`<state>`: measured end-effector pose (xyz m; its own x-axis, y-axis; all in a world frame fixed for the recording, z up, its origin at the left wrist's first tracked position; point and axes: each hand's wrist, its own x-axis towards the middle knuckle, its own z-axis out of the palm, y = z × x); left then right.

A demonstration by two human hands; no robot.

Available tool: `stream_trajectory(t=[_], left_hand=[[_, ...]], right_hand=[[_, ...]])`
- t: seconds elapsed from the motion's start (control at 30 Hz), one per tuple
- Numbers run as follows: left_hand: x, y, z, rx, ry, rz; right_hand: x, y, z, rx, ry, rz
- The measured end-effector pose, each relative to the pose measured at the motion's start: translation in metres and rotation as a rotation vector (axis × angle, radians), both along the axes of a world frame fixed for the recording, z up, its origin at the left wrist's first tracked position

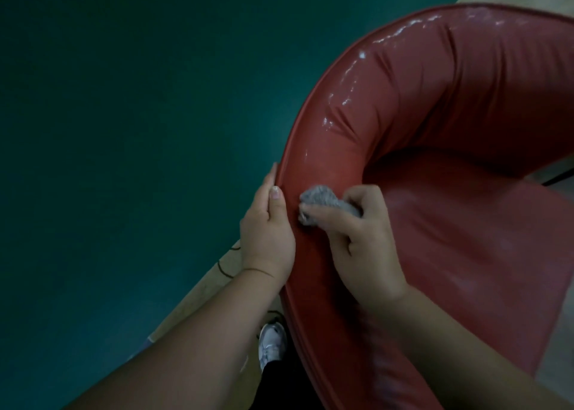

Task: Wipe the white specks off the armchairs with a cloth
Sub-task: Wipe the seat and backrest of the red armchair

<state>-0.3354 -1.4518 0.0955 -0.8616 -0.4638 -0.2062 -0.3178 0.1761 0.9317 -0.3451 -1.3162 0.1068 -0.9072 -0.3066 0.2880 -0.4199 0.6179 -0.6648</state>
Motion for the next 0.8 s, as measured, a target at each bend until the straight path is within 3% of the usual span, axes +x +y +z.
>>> stream_trajectory(t=[0.13, 0.33, 0.43, 0.63, 0.8], left_hand=[[-0.001, 0.000, 0.001, -0.015, -0.005, -0.002], [0.001, 0.001, 0.002, 0.000, -0.023, 0.004], [0.000, 0.001, 0.002, 0.006, -0.020, 0.008], [0.000, 0.001, 0.001, -0.017, -0.025, 0.011], [0.001, 0.002, 0.005, -0.083, -0.053, 0.001]], right_hand=[[-0.044, -0.015, 0.001, -0.109, -0.015, -0.123], [0.014, 0.014, -0.009, -0.089, -0.027, 0.004], [0.004, 0.013, -0.007, -0.058, -0.022, 0.004], [-0.052, -0.014, 0.004, -0.221, -0.138, -0.189], [-0.006, 0.008, 0.000, -0.127, -0.109, -0.053]])
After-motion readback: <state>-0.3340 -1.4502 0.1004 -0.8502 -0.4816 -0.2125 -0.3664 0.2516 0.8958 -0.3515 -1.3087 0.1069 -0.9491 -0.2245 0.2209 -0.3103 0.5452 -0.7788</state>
